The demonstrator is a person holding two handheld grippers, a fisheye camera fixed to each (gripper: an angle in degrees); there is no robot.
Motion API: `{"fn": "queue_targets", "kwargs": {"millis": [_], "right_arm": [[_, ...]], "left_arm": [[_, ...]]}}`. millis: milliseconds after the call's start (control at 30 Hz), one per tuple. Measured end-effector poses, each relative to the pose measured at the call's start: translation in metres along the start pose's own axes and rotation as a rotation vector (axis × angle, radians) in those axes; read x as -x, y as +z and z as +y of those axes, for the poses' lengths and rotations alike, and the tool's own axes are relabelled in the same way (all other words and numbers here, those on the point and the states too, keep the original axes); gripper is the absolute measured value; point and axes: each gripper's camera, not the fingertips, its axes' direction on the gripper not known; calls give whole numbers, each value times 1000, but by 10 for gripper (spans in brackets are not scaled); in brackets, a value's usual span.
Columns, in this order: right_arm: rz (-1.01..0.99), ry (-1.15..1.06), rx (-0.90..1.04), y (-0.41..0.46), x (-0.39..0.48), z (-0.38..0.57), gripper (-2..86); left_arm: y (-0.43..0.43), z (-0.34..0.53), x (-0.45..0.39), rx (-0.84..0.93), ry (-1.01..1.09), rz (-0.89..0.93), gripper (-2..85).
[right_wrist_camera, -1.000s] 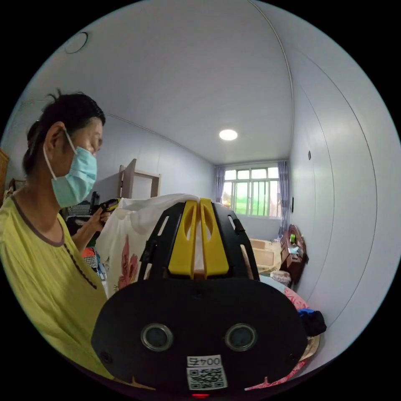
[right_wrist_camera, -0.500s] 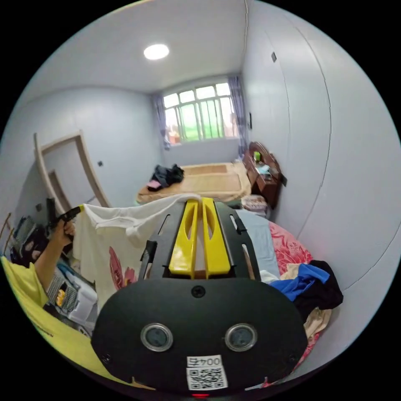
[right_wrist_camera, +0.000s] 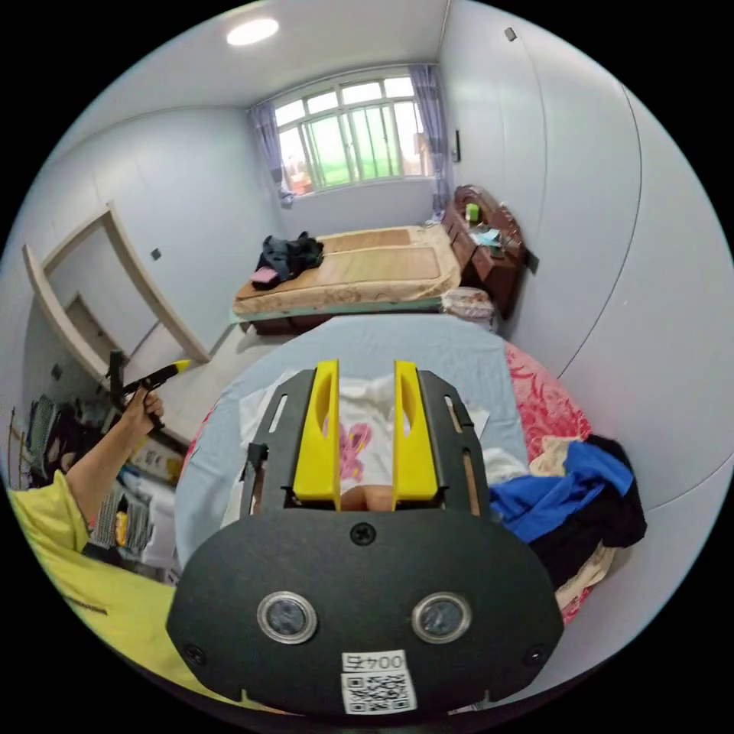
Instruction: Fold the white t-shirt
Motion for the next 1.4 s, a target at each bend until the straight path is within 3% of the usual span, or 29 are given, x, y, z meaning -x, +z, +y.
{"fn": "queue_targets", "kwargs": {"millis": [233, 367, 533, 867, 1033, 1400], "right_arm": [[-251, 130, 435, 24, -28, 312, 69], [-247, 252, 568, 18, -43, 462, 64], [-153, 250, 734, -2, -51, 601, 65], [-83, 193, 854, -49, -81, 728, 78], [-44, 236, 850, -95, -114, 773, 11], [-107, 340, 815, -209, -177, 855, -9]], "left_arm": [[-73, 214, 3, 282, 63, 20, 122], [-109, 345, -8, 406, -2, 9, 119], [-135, 428, -12, 464, -64, 1, 115], [-189, 470, 50, 454, -177, -13, 118], [-210, 478, 87, 444, -262, 28, 119], [-249, 488, 148, 469, -378, 68, 112]]}}
